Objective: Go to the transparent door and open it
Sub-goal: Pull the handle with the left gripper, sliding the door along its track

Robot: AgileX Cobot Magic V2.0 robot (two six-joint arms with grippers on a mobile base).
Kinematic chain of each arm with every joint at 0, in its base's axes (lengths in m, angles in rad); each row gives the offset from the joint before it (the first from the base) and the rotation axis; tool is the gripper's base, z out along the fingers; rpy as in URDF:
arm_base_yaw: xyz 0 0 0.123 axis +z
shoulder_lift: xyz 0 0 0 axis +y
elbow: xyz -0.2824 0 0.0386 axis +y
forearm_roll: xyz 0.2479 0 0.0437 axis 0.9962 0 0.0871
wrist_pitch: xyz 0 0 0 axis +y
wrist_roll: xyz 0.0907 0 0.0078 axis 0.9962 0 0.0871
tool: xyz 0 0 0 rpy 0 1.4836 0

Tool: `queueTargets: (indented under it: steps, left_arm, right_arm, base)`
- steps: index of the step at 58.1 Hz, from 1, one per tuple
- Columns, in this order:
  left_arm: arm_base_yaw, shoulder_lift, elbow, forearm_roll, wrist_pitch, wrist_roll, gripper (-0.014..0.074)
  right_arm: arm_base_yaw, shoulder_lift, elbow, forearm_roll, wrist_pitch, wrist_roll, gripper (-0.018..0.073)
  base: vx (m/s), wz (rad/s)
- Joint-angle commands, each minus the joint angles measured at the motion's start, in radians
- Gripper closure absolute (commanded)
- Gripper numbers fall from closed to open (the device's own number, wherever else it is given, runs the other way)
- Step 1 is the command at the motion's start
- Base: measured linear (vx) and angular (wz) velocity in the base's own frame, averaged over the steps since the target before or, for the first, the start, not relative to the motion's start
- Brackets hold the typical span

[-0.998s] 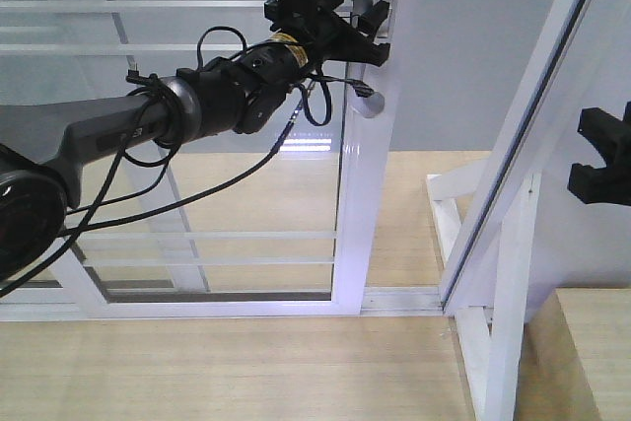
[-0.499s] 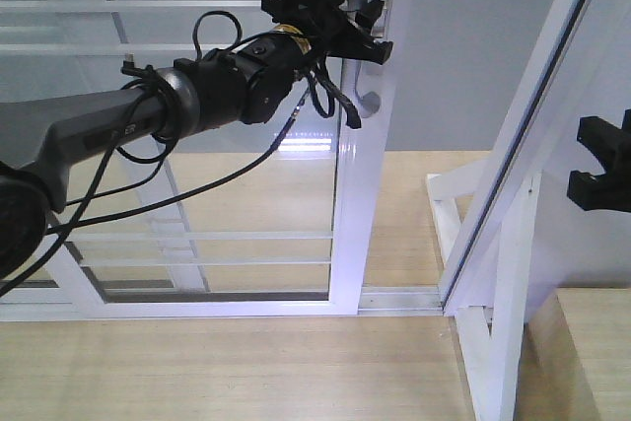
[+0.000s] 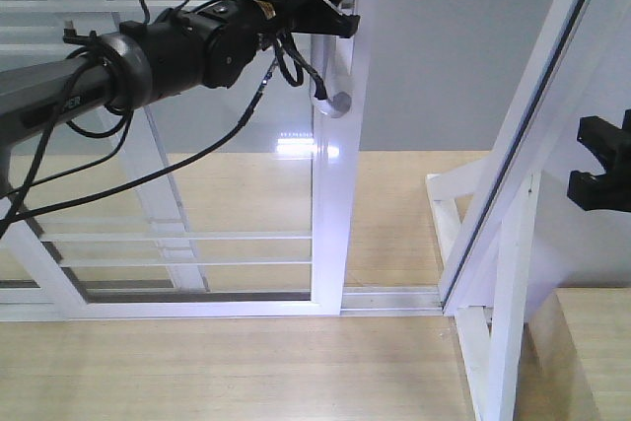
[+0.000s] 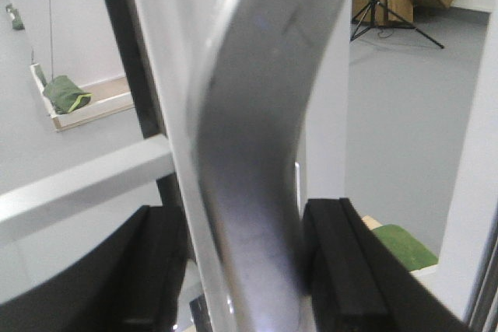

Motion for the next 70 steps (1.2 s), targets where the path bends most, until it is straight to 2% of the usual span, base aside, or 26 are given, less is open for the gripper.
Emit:
queueTargets:
  steps: [1,21,36,52,70]
  left_arm:
    - [0.071,-0.092,-0.036,-0.046,-0.074,0.001,0.0162]
    - [0.132,-0.151,-0.036,-0.045,0.056,0.002,0.0162]
    - [0.186,-0.207,-0.035,-0.035,0.257,0.006,0.0162]
    - [0.254,-0.287,-0.035,-0.038,0.427,0.143,0.0162]
    - [0.363,-0.342,-0.035,-0.038,0.540,0.169,0.0162]
  right_arm:
    - [-0.003,-0.006,-0.028,-0.013,-0.076,-0.010,0.0253]
    - [-0.003,-0.006,-0.028,-0.022,-0.076,-0.009,0.0253]
    - [-0.003,-0.006,-0.028,-0.023,-0.076,-0.010,0.0253]
    - [-0.003,-0.006,-0.028,-0.028,-0.076,-0.014,0.0253]
    - [-0.003,-0.005,-0.028,-0.028,-0.078,-0.037,0.0253]
  base:
    - [0.00,0.00]
    - [0.00,0.00]
    - [0.00,0.00]
    - [0.00,0.00]
    - [0.00,0.00]
